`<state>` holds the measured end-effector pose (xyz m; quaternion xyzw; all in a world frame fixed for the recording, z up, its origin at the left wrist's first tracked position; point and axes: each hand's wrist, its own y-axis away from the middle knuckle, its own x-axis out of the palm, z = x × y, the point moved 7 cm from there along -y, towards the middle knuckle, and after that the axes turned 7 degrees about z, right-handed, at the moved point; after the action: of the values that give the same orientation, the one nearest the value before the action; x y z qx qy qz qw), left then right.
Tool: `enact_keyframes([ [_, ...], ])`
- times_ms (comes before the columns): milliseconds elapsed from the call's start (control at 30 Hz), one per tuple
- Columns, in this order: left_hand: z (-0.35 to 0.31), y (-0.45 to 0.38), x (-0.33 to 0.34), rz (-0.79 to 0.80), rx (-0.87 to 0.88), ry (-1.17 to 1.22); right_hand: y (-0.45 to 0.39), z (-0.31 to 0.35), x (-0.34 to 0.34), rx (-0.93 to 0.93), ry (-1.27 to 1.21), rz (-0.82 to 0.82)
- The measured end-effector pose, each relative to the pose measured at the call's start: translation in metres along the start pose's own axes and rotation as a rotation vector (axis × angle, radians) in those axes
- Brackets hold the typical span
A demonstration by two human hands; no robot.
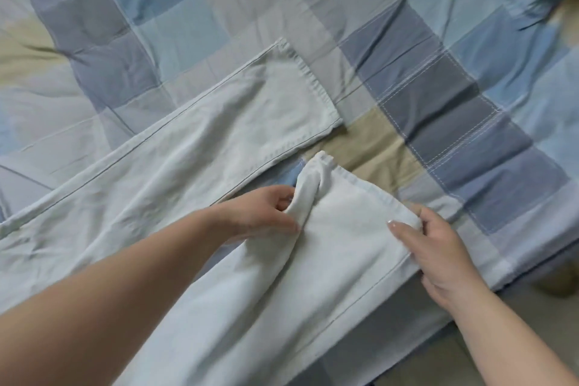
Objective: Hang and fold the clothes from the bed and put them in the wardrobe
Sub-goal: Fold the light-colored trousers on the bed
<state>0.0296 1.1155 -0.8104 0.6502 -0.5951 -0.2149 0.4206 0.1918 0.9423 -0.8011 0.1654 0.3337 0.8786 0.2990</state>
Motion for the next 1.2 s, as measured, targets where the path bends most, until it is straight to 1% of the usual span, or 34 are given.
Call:
enact_keyframes([
  [67,-0.012,-0.025,0.004,-0.037,-0.059,-0.128,0.001,-0.015,-0.031,0.067,0.149,-0.023],
  [100,-0.019,-0.036,0.004,-0.092,-0.066,-0.169,0.0,-0.028,-0.038,0.125,0.212,0.005],
  [167,-0.035,-0.055,0.001,-0.243,-0.03,-0.147,-0.002,-0.052,-0.046,0.213,0.252,0.066],
  [233,-0.05,-0.069,-0.001,-0.384,0.017,-0.158,-0.006,-0.059,-0.049,0.2,0.274,0.082],
  [300,-0.059,-0.078,0.0,-0.462,0.034,-0.266,-0.01,-0.054,-0.048,0.156,0.405,0.108],
  [367,-0.065,-0.083,-0.002,-0.519,0.028,-0.399,-0.013,-0.049,-0.043,0.155,0.54,0.187],
  [433,-0.074,-0.084,-0.001,-0.559,-0.009,-0.639,-0.014,-0.045,-0.045,0.168,0.645,0.251],
  [467,-0.077,-0.083,-0.001,-0.553,-0.022,-0.745,-0.014,-0.041,-0.047,0.157,0.709,0.244],
  [533,-0.079,-0.087,0.006,-0.475,-0.047,-0.817,-0.013,-0.033,-0.062,0.11,0.764,0.131],
  [567,-0.079,-0.088,0.009,-0.444,-0.061,-0.811,-0.011,-0.031,-0.067,0.089,0.754,0.096],
  [600,-0.08,-0.088,0.012,-0.438,-0.068,-0.819,-0.009,-0.032,-0.07,0.078,0.748,0.097],
  [667,-0.089,-0.087,0.013,-0.503,-0.032,-0.816,-0.005,-0.033,-0.073,0.068,0.799,0.134],
  [700,-0.097,-0.086,0.013,-0.556,0.012,-0.768,-0.005,-0.03,-0.079,0.044,0.832,0.115],
  [800,-0.121,-0.091,0.015,-0.639,0.115,-0.679,-0.01,-0.009,-0.104,-0.055,0.846,-0.084],
  [833,-0.125,-0.095,0.015,-0.638,0.12,-0.658,-0.012,-0.006,-0.108,-0.062,0.842,-0.111],
  [933,-0.12,-0.106,0.014,-0.568,0.113,-0.484,-0.019,-0.017,-0.107,0.024,0.906,-0.076],
  [1000,-0.111,-0.101,0.01,-0.557,0.126,-0.414,-0.017,-0.023,-0.105,0.048,0.926,-0.097],
  [1067,-0.096,-0.083,0.0,-0.591,0.138,-0.39,-0.006,-0.02,-0.101,-0.034,0.941,-0.199],
  [1133,-0.074,-0.06,-0.012,-0.648,0.126,-0.36,0.014,-0.01,-0.088,-0.2,0.905,-0.303],
  [1200,-0.041,-0.029,-0.03,-0.697,0.092,-0.296,0.034,-0.007,-0.054,-0.33,0.858,-0.287],
])
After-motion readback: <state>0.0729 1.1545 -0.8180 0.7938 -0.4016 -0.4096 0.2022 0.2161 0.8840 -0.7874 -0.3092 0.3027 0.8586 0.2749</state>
